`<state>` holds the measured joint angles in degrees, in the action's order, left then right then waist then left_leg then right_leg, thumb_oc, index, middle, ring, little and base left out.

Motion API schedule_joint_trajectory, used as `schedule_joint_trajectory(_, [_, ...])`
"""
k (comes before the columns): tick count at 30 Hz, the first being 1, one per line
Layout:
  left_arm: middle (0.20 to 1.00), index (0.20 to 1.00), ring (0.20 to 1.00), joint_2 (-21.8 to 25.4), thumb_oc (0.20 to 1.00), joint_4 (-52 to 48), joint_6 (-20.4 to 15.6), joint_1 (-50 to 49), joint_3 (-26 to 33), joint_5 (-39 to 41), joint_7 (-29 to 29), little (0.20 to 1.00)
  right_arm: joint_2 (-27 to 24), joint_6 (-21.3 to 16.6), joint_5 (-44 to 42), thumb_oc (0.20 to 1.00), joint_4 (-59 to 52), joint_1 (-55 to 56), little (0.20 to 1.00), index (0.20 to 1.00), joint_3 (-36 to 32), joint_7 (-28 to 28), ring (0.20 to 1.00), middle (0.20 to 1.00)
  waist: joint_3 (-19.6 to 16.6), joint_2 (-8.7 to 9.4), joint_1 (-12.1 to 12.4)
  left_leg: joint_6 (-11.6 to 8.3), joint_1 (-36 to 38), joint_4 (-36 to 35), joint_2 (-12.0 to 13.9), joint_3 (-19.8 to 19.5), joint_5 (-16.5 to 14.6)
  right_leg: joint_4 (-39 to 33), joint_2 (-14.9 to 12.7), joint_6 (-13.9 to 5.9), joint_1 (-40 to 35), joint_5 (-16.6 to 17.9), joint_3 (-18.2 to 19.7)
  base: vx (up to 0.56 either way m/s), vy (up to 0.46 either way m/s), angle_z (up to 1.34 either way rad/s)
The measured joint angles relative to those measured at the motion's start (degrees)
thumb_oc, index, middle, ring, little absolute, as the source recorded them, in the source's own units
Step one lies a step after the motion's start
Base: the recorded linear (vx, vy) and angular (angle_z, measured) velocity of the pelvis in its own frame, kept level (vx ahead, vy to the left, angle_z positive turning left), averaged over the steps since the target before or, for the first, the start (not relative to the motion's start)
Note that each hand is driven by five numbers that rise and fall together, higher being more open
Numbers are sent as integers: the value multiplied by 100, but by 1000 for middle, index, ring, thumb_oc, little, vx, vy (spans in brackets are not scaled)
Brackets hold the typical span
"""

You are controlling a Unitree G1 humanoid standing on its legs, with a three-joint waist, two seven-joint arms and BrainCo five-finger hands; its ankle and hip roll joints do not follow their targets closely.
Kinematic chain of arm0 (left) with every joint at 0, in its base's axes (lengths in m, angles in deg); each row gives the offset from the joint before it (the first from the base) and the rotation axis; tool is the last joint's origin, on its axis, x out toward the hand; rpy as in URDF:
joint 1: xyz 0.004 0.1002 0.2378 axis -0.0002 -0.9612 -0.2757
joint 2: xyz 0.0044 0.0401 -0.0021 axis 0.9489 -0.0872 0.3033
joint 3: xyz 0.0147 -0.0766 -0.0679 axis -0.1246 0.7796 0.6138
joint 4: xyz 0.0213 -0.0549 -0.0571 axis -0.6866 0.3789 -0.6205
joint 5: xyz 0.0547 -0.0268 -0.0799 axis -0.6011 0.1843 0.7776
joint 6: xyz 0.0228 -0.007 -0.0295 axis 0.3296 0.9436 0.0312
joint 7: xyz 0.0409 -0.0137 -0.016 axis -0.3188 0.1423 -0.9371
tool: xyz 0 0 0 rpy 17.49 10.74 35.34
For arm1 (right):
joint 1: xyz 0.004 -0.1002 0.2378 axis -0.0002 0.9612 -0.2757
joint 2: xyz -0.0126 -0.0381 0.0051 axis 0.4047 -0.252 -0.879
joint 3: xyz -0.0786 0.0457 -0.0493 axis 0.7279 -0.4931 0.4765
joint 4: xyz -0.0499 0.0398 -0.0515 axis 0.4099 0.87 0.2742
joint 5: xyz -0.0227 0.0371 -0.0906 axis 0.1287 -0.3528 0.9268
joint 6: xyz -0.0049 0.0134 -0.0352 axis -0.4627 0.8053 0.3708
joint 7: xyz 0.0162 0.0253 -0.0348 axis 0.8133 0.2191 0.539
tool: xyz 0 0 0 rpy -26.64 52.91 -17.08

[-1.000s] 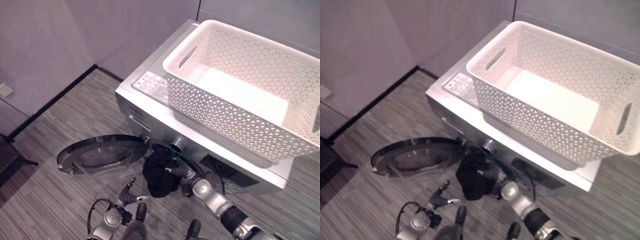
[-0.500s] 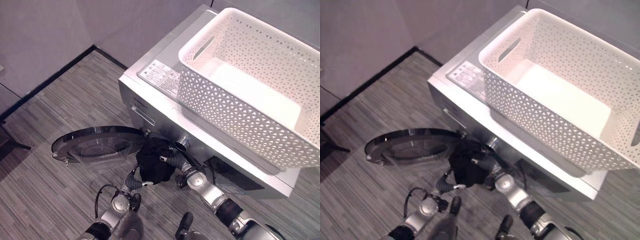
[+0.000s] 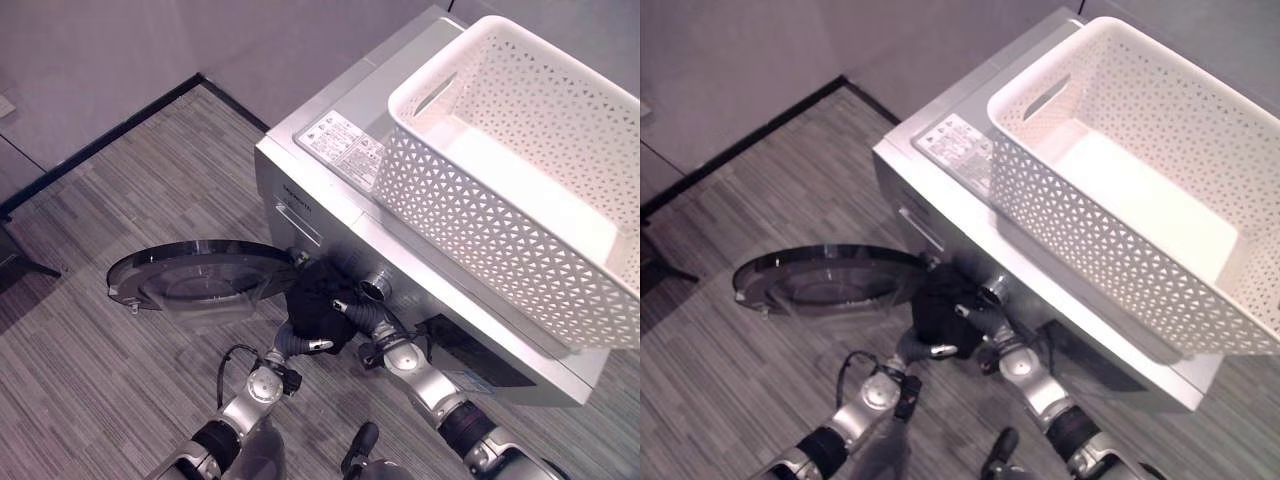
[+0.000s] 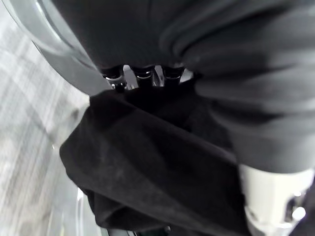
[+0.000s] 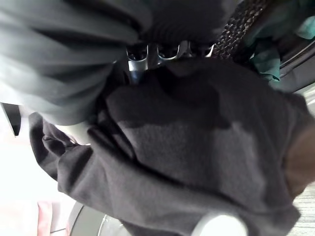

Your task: Grab the laundry basket,head to the washer,open it,put in the laundry and shut it.

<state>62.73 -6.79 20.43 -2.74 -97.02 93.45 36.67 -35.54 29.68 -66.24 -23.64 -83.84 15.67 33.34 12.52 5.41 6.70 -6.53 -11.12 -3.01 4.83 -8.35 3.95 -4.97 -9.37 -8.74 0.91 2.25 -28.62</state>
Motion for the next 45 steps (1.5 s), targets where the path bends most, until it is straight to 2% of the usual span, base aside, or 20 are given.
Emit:
schedule_joint_trajectory(3, [1000, 1000, 1000, -26, 1000, 0, 6, 79, -140, 145, 87, 1000, 10, 0, -106, 200, -24, 26, 200, 200, 2, -59, 200, 200, 22, 87, -79, -1, -17, -2, -1, -28, 10, 0, 4, 1, 8, 1, -16, -4, 0, 4])
schedule_joint_trajectory(9, [1000, 1000, 1000, -141, 1000, 83, 30, 388, -405, 146, 111, 1000, -7, -5, -331, 200, -287, 178, 200, 200, 0, -89, 200, 200, 15, 143, -222, 11, -112, 11, -26, -17, 19, 0, -25, 8, 109, 21, -2, -2, 2, -1])
schedule_joint_trajectory(11, [1000, 1000, 1000, -136, 1000, 229, 41, 513, -496, 153, 117, 1000, -6, -5, -369, 200, -340, 228, 200, 200, 60, -63, 200, 200, 9, 192, -295, 17, -90, 1, -27, 130, 21, 0, -54, 4, 166, 46, 125, -21, 26, -25])
schedule_joint_trajectory(12, [818, 818, 818, -137, 818, 234, 40, 521, -489, 159, 116, 818, -6, -5, -379, 200, -376, 256, 200, 200, 80, -56, 200, 200, -5, 217, -313, 17, -91, 0, -17, 203, 21, 0, -66, 6, 209, 63, 187, -32, 36, -42])
schedule_joint_trajectory(13, [529, 529, 529, -138, 529, 299, 39, 577, -480, 263, 115, 529, -6, -5, -412, 200, -448, 273, 200, 200, 125, -54, 200, 200, 9, 257, -374, 17, -93, -8, 5, 301, 21, 1, -68, 14, 273, 101, 283, -20, 28, -39])
schedule_joint_trajectory(14, [429, 429, 429, -142, 429, 386, 38, 626, -471, 311, 118, 429, -6, -5, -471, 200, -476, 275, 200, 200, 154, -45, 200, 200, 15, 291, -396, 18, -90, -10, 19, 375, 21, 1, -64, 23, 316, 127, 346, -18, 13, -38])
schedule_joint_trajectory(15, [200, 200, 200, -143, 200, 471, 37, 657, -464, 337, 117, 200, -6, -5, -532, 200, -481, 278, 200, 200, 184, -30, 200, 200, 16, 334, -437, 18, -75, -13, 36, 449, 21, 1, -60, 28, 345, 145, 416, -13, 1, -46])
schedule_joint_trajectory(16, [200, 200, 200, -147, 200, 623, 34, 703, -435, 378, 120, 200, -8, -4, -606, 200, -472, 299, 200, 200, 232, 0, 200, 200, 22, 413, -461, 19, -8, -23, 58, 580, 21, 1, -56, 40, 369, 170, 535, -14, -2, -42])
schedule_joint_trajectory(22, [200, 200, 200, -167, 200, 687, 4, 705, -387, 483, 149, 200, -84, -4, -853, 200, -446, 333, 200, 200, 230, 60, 200, 200, 36, 576, -536, 20, 19, -24, 151, 855, 18, 0, 34, 107, 522, 269, 817, -14, -14, -27])
schedule_joint_trajectory(26, [200, 200, 200, -273, 200, 704, -94, 592, -280, 519, 144, 200, -87, -40, -897, 200, -431, 357, 200, 200, 227, 103, 200, 200, 32, 582, -567, 20, 26, -20, 192, 897, 18, 0, 76, 123, 551, 280, 894, -4, -17, -9])
schedule_joint_trajectory(27, [200, 200, 200, -290, 200, 704, -123, 550, -256, 541, 143, 200, -89, -69, -942, 432, -426, 382, 432, 432, 221, 141, 432, 432, 32, 582, -571, 20, 28, -19, 194, 898, 18, 0, 77, 124, 551, 282, 895, -4, -17, -3])
schedule_joint_trajectory(28, [200, 200, 200, -299, 200, 705, -134, 525, -254, 552, 139, 200, -105, -71, -995, 815, -426, 386, 815, 815, 220, 168, 815, 815, 32, 582, -576, 20, 27, -20, 194, 897, 18, 0, 79, 125, 551, 282, 895, 0, 0, 0])
schedule_joint_trajectory(29, [200, 200, 200, -306, 200, 725, -159, 502, -234, 590, 138, 200, -112, -106, -1000, 1000, -386, 387, 1000, 1000, 217, 189, 1000, 1000, 32, 582, -576, 20, 24, -20, 196, 896, 18, 0, 81, 126, 554, 282, 894, 0, 0, 0])
schedule_joint_trajectory(37, [200, 200, 200, -210, 200, 1119, -191, 413, 221, 804, 107, 200, -148, -307, -849, 1000, 105, 438, 1000, 1000, 318, 527, 1000, 1000, 31, 579, -561, 20, -5, -20, 215, 875, 19, -1, 102, 126, 570, 274, 860, 1, -12, 1])
schedule_joint_trajectory(45, [200, 200, 200, -103, 200, 1455, -208, 218, 399, 822, 104, 200, -114, -181, -304, 1000, 1289, 682, 1000, 1000, 795, 682, 1000, 1000, 79, 502, -439, 9, -127, -10, 222, 760, 26, -1, 120, 129, 616, 249, 762, -10, -17, 6])
